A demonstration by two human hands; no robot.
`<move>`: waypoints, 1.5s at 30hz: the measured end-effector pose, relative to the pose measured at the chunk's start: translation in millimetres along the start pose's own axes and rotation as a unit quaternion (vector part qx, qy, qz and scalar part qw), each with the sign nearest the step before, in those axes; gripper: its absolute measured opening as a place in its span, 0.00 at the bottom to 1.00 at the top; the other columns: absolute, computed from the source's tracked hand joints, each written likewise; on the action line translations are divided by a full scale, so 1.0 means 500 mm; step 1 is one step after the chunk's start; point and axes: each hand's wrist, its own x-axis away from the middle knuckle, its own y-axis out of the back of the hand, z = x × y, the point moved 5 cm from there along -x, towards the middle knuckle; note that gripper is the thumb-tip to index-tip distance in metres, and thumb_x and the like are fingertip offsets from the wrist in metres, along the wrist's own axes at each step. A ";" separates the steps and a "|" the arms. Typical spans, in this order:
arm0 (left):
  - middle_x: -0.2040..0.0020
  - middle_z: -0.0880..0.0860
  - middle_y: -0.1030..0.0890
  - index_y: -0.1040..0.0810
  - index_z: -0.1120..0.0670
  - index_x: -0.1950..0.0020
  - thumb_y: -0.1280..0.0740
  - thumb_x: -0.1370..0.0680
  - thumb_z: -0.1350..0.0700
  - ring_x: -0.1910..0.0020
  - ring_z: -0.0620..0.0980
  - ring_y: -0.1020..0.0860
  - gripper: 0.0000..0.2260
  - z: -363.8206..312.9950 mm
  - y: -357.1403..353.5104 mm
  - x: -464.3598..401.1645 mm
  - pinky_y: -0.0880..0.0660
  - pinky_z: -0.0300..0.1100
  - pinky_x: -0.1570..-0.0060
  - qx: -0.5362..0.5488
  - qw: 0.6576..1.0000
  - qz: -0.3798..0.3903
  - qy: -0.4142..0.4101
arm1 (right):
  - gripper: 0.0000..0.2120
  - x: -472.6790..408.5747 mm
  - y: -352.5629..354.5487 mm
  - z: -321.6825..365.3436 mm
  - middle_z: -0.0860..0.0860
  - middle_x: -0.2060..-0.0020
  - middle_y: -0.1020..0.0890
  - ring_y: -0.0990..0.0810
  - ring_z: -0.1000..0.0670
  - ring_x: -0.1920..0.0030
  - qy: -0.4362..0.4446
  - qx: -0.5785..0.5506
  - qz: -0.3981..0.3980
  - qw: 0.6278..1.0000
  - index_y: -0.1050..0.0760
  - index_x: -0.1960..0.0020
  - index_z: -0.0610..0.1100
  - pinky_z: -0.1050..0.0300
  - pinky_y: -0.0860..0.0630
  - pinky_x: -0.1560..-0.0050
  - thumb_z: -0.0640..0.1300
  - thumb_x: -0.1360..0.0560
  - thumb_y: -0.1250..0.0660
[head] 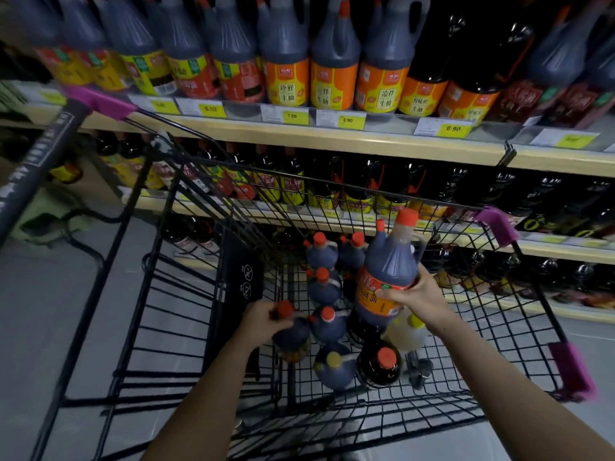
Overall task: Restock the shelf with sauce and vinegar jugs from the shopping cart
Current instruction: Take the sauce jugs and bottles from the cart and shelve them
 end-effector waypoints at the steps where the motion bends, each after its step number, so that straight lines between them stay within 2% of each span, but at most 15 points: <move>1: 0.70 0.44 0.24 0.25 0.47 0.71 0.25 0.32 0.61 0.69 0.37 0.27 0.14 -0.015 0.015 0.010 0.32 0.31 0.68 -0.002 1.000 -0.004 -0.004 | 0.29 0.007 0.001 0.011 0.50 0.52 0.18 0.19 0.51 0.52 0.004 0.002 0.003 1.000 0.29 0.44 0.47 0.55 0.21 0.54 0.30 0.39 0.23; 4: 0.68 0.47 0.22 0.19 0.52 0.63 0.24 0.32 0.59 0.71 0.32 0.27 0.05 -0.085 0.066 0.049 0.34 0.27 0.70 -0.005 0.999 -0.026 -0.033 | 0.30 0.040 0.007 0.057 0.47 0.50 0.18 0.18 0.48 0.51 0.019 0.000 0.022 1.000 0.29 0.41 0.45 0.52 0.20 0.52 0.30 0.39 0.23; 7: 0.63 0.49 0.20 0.17 0.58 0.55 0.25 0.31 0.58 0.68 0.32 0.26 0.07 -0.165 0.125 0.099 0.32 0.25 0.68 0.006 0.995 -0.083 -0.061 | 0.30 0.092 0.019 0.127 0.48 0.52 0.19 0.18 0.53 0.56 0.031 -0.012 0.029 0.999 0.31 0.40 0.43 0.63 0.20 0.63 0.27 0.38 0.25; 11: 0.62 0.55 0.17 0.18 0.60 0.57 0.26 0.30 0.57 0.62 0.42 0.22 0.07 -0.297 0.191 0.162 0.26 0.42 0.62 0.034 0.983 -0.134 -0.119 | 0.28 0.157 0.053 0.203 0.45 0.52 0.18 0.16 0.56 0.61 0.042 -0.021 0.037 0.998 0.29 0.41 0.40 0.66 0.22 0.66 0.29 0.38 0.24; 13: 0.58 0.54 0.17 0.17 0.59 0.54 0.26 0.29 0.58 0.59 0.45 0.22 0.06 -0.371 0.209 0.188 0.26 0.35 0.62 0.045 0.976 -0.151 -0.150 | 0.30 0.186 0.080 0.233 0.45 0.51 0.18 0.17 0.50 0.57 0.051 -0.024 0.032 0.998 0.28 0.42 0.41 0.64 0.21 0.64 0.32 0.41 0.21; 16: 0.61 0.52 0.18 0.17 0.58 0.54 0.27 0.29 0.58 0.62 0.43 0.24 0.06 -0.478 0.218 0.221 0.32 0.27 0.70 0.051 0.965 -0.166 -0.198 | 0.38 0.229 0.129 0.267 0.43 0.49 0.17 0.17 0.45 0.52 0.064 -0.025 0.018 0.997 0.28 0.39 0.40 0.59 0.19 0.61 0.38 0.46 0.18; 19: 0.62 0.51 0.19 0.17 0.57 0.54 0.27 0.29 0.56 0.62 0.42 0.25 0.07 -0.569 0.203 0.241 0.33 0.29 0.70 0.035 0.961 -0.164 -0.221 | 0.26 0.279 0.198 0.294 0.44 0.51 0.18 0.18 0.50 0.55 0.086 -0.039 -0.006 0.996 0.27 0.44 0.44 0.64 0.21 0.64 0.29 0.38 0.25; 22: 0.60 0.54 0.17 0.16 0.58 0.54 0.27 0.29 0.55 0.62 0.40 0.24 0.09 -0.656 0.157 0.255 0.30 0.35 0.66 0.029 0.957 -0.145 -0.248 | 0.33 0.326 0.292 0.300 0.43 0.47 0.20 0.19 0.48 0.52 0.087 -0.044 -0.042 0.994 0.30 0.40 0.42 0.64 0.20 0.65 0.33 0.41 0.21; 24: 0.61 0.53 0.18 0.17 0.60 0.53 0.27 0.29 0.57 0.68 0.33 0.27 0.08 -0.709 0.112 0.265 0.31 0.31 0.67 0.028 0.954 -0.130 -0.270 | 0.46 0.356 0.356 0.300 0.43 0.45 0.20 0.19 0.47 0.51 0.093 -0.038 -0.061 0.993 0.32 0.36 0.41 0.57 0.19 0.59 0.42 0.50 0.16; 27: 0.63 0.52 0.20 0.17 0.60 0.53 0.27 0.29 0.57 0.67 0.36 0.27 0.08 -0.785 0.017 0.285 0.32 0.29 0.69 0.017 0.949 -0.120 -0.289 | 0.59 0.407 0.473 0.289 0.44 0.45 0.19 0.19 0.45 0.48 0.101 -0.023 -0.088 0.991 0.32 0.36 0.43 0.49 0.21 0.52 0.56 0.64 0.16; 31: 0.64 0.48 0.21 0.18 0.57 0.56 0.28 0.28 0.58 0.64 0.37 0.27 0.04 -0.881 -0.120 0.316 0.31 0.29 0.68 0.019 0.946 -0.110 -0.304 | 0.56 0.482 0.639 0.276 0.43 0.46 0.19 0.18 0.47 0.50 0.123 -0.004 -0.107 0.987 0.31 0.38 0.42 0.60 0.20 0.59 0.55 0.63 0.17; 34: 0.62 0.49 0.20 0.20 0.53 0.57 0.27 0.28 0.57 0.60 0.43 0.24 0.03 -0.942 -0.217 0.332 0.27 0.43 0.57 0.046 0.949 -0.093 -0.299 | 0.48 0.532 0.752 0.259 0.43 0.45 0.20 0.19 0.49 0.51 0.114 0.008 -0.103 0.988 0.31 0.38 0.41 0.62 0.21 0.60 0.47 0.55 0.18; 37: 0.62 0.47 0.19 0.19 0.53 0.55 0.27 0.28 0.58 0.57 0.45 0.23 0.04 -1.008 -0.301 0.340 0.25 0.47 0.54 0.075 0.945 -0.090 -0.304 | 0.43 0.561 0.866 0.241 0.42 0.45 0.20 0.18 0.48 0.50 0.109 0.003 -0.114 0.988 0.31 0.40 0.42 0.59 0.20 0.58 0.44 0.52 0.19; 42: 0.61 0.50 0.18 0.18 0.55 0.55 0.27 0.28 0.58 0.59 0.44 0.23 0.04 -1.103 -0.407 0.321 0.25 0.45 0.55 0.071 0.948 -0.079 -0.299 | 0.43 0.541 0.992 0.226 0.44 0.46 0.19 0.18 0.45 0.47 0.112 -0.002 -0.118 0.987 0.31 0.41 0.45 0.48 0.20 0.49 0.46 0.53 0.19; 45: 0.61 0.47 0.18 0.19 0.49 0.60 0.27 0.28 0.56 0.58 0.43 0.22 0.03 -1.142 -0.445 0.278 0.24 0.47 0.55 0.062 0.948 -0.070 -0.305 | 0.41 0.494 1.040 0.233 0.45 0.46 0.19 0.18 0.46 0.47 0.114 0.002 -0.114 0.987 0.30 0.41 0.45 0.52 0.20 0.52 0.44 0.51 0.19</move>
